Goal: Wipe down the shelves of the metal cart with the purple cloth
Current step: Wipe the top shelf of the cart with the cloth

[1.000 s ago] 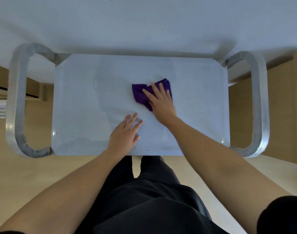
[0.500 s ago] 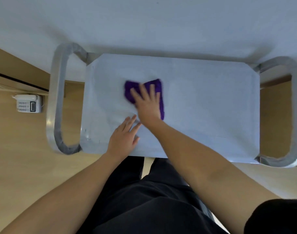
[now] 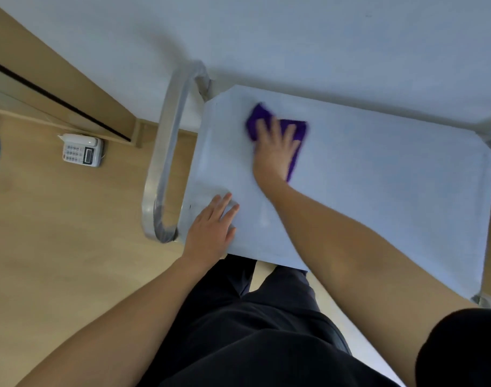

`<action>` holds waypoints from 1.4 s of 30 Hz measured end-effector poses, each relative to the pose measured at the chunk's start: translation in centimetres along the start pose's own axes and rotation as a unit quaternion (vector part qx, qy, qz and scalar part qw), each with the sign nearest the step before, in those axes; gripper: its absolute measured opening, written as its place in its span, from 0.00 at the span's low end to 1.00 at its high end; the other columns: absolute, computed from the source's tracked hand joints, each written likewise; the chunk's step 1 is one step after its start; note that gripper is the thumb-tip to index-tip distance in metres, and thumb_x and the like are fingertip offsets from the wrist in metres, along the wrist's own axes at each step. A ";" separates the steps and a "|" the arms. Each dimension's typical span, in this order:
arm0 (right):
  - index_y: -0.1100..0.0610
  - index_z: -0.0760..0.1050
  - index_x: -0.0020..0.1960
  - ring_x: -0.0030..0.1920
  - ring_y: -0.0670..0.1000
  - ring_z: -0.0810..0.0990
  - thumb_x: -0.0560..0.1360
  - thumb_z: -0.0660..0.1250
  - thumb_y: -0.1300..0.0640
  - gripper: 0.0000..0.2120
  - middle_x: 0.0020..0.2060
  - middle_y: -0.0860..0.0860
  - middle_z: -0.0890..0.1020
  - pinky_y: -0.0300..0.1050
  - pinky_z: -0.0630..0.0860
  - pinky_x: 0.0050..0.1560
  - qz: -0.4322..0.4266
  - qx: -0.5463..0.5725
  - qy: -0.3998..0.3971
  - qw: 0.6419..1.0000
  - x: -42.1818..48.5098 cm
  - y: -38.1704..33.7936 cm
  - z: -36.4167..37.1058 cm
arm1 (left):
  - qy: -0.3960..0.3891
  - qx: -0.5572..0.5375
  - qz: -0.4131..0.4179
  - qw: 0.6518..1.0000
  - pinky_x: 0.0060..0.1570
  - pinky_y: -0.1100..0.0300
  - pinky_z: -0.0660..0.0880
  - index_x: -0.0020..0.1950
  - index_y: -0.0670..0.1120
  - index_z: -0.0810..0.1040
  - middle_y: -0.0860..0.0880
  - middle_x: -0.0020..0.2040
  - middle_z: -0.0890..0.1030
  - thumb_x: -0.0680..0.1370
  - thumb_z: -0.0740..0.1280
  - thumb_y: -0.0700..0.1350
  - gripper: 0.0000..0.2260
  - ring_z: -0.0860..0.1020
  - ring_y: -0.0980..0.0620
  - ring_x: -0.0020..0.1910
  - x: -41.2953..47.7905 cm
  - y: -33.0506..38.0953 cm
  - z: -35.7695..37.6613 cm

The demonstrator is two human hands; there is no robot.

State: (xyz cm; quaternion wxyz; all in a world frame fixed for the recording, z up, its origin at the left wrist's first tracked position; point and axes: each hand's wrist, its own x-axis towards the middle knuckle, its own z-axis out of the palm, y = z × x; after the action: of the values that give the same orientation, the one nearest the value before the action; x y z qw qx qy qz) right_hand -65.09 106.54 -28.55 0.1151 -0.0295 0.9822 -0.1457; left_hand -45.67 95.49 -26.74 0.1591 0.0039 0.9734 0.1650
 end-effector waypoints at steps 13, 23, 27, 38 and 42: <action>0.47 0.61 0.76 0.79 0.57 0.51 0.81 0.59 0.56 0.24 0.77 0.51 0.60 0.55 0.46 0.77 -0.139 0.008 -0.033 0.990 -1.5 7.2 -1.9 | -0.020 0.015 -0.051 0.998 0.71 0.45 0.64 0.71 0.45 0.68 0.43 0.78 0.59 0.76 0.64 0.44 0.23 0.56 0.42 0.77 0.9 2.7 -0.4; 0.47 0.60 0.77 0.79 0.57 0.50 0.83 0.53 0.55 0.22 0.78 0.51 0.58 0.53 0.46 0.78 0.027 0.031 0.003 0.999 -6.8 21.1 -6.1 | -0.052 0.039 0.121 0.991 0.60 0.45 0.74 0.66 0.42 0.73 0.39 0.73 0.67 0.72 0.69 0.39 0.22 0.65 0.38 0.73 4.2 12.7 1.0; 0.46 0.59 0.77 0.79 0.57 0.49 0.83 0.54 0.56 0.23 0.78 0.51 0.57 0.54 0.48 0.78 0.088 0.039 0.013 0.995 -9.7 27.9 -7.7 | -0.082 0.042 0.183 0.979 0.61 0.46 0.72 0.69 0.43 0.72 0.41 0.75 0.65 0.74 0.68 0.38 0.23 0.63 0.39 0.74 5.3 17.7 2.2; 0.48 0.61 0.76 0.77 0.63 0.53 0.82 0.56 0.56 0.23 0.77 0.54 0.61 0.61 0.54 0.76 0.136 0.039 0.007 0.990 -15.6 38.7 -9.6 | -0.133 0.054 0.217 0.965 0.65 0.47 0.70 0.73 0.44 0.68 0.43 0.78 0.60 0.77 0.64 0.40 0.23 0.58 0.42 0.77 5.8 26.8 5.0; 0.51 0.66 0.74 0.75 0.66 0.58 0.80 0.62 0.57 0.23 0.74 0.55 0.66 0.66 0.58 0.73 0.092 0.053 0.012 0.994 -17.5 36.0 -8.5 | -0.106 0.040 0.187 0.976 0.49 0.46 0.79 0.64 0.43 0.76 0.42 0.69 0.72 0.70 0.69 0.37 0.21 0.71 0.40 0.68 6.2 28.1 5.3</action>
State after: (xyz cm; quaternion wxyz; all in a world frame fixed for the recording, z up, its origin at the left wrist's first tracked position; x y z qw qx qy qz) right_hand -50.95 144.89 -27.33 0.1176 0.0694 0.9728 -0.1871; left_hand -51.16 124.09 -24.34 0.2270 0.2092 0.9391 0.1511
